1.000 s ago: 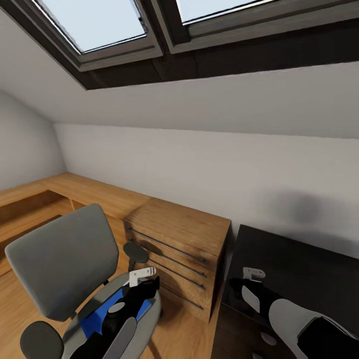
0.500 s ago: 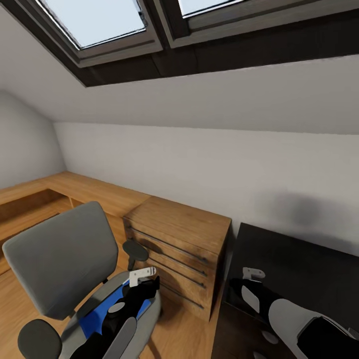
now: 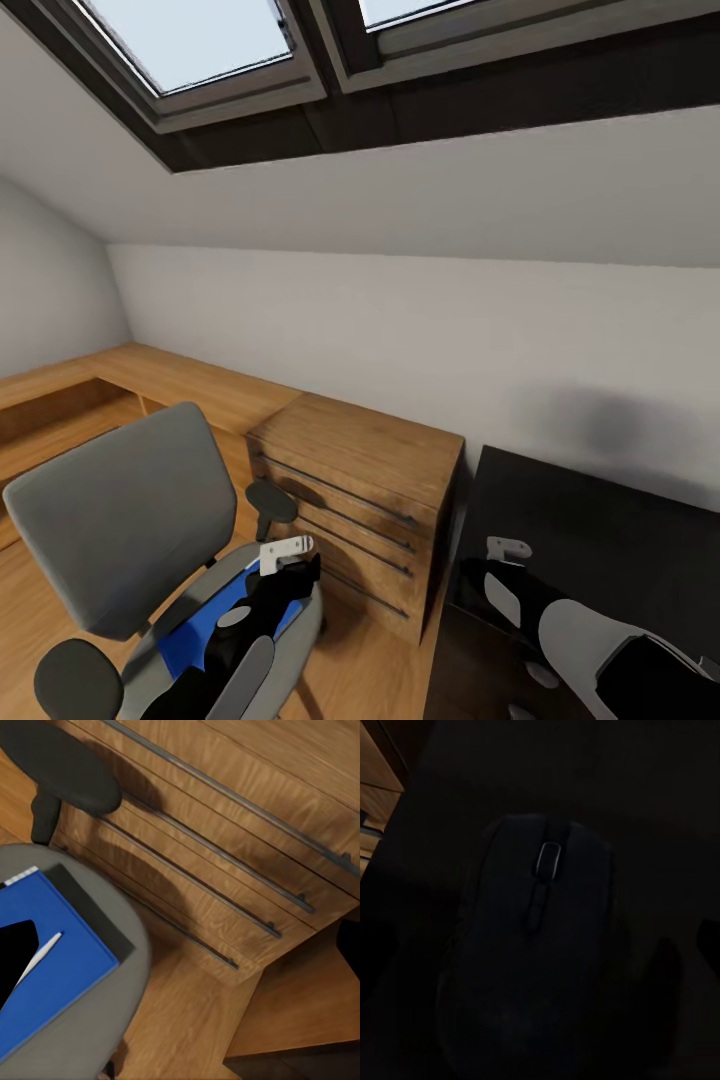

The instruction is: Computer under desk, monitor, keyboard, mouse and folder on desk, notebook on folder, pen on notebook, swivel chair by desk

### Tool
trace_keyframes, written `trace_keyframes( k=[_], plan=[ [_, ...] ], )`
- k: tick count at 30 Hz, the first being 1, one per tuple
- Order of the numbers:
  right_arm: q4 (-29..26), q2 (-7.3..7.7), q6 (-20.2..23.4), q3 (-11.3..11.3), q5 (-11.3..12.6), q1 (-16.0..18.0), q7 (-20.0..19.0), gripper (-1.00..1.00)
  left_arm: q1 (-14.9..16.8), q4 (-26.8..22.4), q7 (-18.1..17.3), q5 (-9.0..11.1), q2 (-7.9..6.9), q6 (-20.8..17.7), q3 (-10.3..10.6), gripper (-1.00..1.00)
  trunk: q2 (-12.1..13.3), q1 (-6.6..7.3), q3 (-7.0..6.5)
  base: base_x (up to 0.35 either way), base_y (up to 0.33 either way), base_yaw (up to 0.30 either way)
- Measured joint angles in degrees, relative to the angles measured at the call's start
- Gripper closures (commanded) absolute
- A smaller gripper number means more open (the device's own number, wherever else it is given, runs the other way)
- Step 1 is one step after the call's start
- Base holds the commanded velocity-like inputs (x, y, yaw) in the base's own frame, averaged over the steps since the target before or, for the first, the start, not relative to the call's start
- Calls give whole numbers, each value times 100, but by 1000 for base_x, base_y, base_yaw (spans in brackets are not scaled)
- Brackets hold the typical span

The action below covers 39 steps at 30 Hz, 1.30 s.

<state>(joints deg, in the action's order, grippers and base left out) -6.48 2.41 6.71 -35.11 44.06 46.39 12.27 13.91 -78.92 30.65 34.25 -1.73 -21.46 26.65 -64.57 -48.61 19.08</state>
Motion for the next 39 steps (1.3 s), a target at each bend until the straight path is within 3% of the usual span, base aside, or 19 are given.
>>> trace_keyframes(
  k=[11, 12, 39],
  plan=[
    [-9, 0, 0, 0, -6, 0, 0, -100, 0, 8, 2, 12, 3, 1, 0, -100, -2, -1, 1, 0, 0, 0],
    [-9, 0, 0, 0, -6, 0, 0, 100, 0, 8, 1, 12, 3, 1, 0, -100, -2, -1, 1, 0, 0, 0],
    [-18, 9, -26, 1, -32, 0, -6, 100, 0, 22, 2, 20, -6, 1, 0, -100, 77, 43, -35, 0, 0, 0]
  ],
)
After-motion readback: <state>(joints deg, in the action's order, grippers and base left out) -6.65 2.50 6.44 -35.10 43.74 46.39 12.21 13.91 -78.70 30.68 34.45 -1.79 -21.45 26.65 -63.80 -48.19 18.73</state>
